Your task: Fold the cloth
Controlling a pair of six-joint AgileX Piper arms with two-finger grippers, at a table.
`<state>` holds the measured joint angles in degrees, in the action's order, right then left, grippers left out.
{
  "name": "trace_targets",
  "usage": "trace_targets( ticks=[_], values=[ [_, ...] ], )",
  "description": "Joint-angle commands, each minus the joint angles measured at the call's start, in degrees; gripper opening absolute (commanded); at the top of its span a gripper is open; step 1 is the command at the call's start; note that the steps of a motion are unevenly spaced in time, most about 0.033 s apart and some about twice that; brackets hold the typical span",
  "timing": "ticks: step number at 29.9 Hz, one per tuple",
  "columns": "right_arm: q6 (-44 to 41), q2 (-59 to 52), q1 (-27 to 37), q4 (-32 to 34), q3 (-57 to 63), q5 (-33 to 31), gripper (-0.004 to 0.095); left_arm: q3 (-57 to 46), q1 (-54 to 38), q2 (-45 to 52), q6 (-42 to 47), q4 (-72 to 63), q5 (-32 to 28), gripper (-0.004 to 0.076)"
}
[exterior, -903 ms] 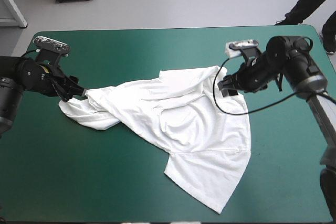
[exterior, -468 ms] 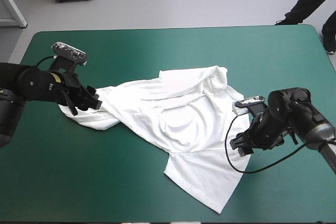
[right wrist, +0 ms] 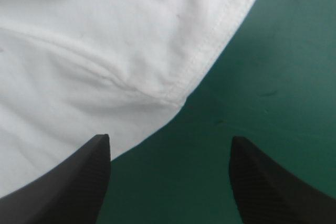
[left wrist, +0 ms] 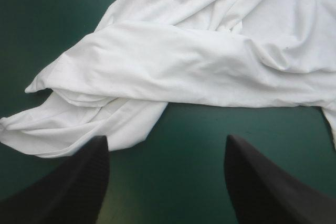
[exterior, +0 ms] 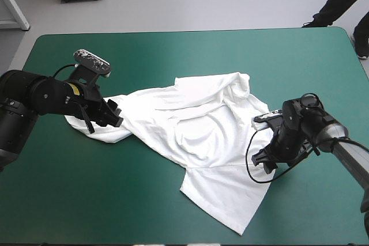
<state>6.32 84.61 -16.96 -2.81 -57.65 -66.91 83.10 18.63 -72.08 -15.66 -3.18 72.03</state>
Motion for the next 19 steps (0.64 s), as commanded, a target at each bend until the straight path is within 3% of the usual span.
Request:
trace_targets(
  ticks=[1,9,11,18,19],
  values=[
    [1.55,1.16,-0.07,-1.22,-1.17,1.82,0.0604,1.35,0.23,1.44,0.55,-0.76,0.14,0.0428],
    [2.74,6.27,-0.07,-4.10,-1.17,4.37,0.0579,1.35,0.23,1.44,0.55,-0.76,0.14,0.0425],
    [4.03,6.78,-0.07,-6.34,-1.17,4.94,0.0489,1.35,0.23,1.44,0.55,-0.76,0.14,0.0425],
    [6.28,8.76,-5.74,-9.63,-1.17,7.95,-0.0004,1.35,0.23,1.44,0.40,-0.20,0.03,0.0425],
    [6.28,9.15,-6.54,-9.89,-1.17,8.44,-0.0014,1.35,0.23,1.44,0.32,-0.09,0.03,0.0425]
  ],
)
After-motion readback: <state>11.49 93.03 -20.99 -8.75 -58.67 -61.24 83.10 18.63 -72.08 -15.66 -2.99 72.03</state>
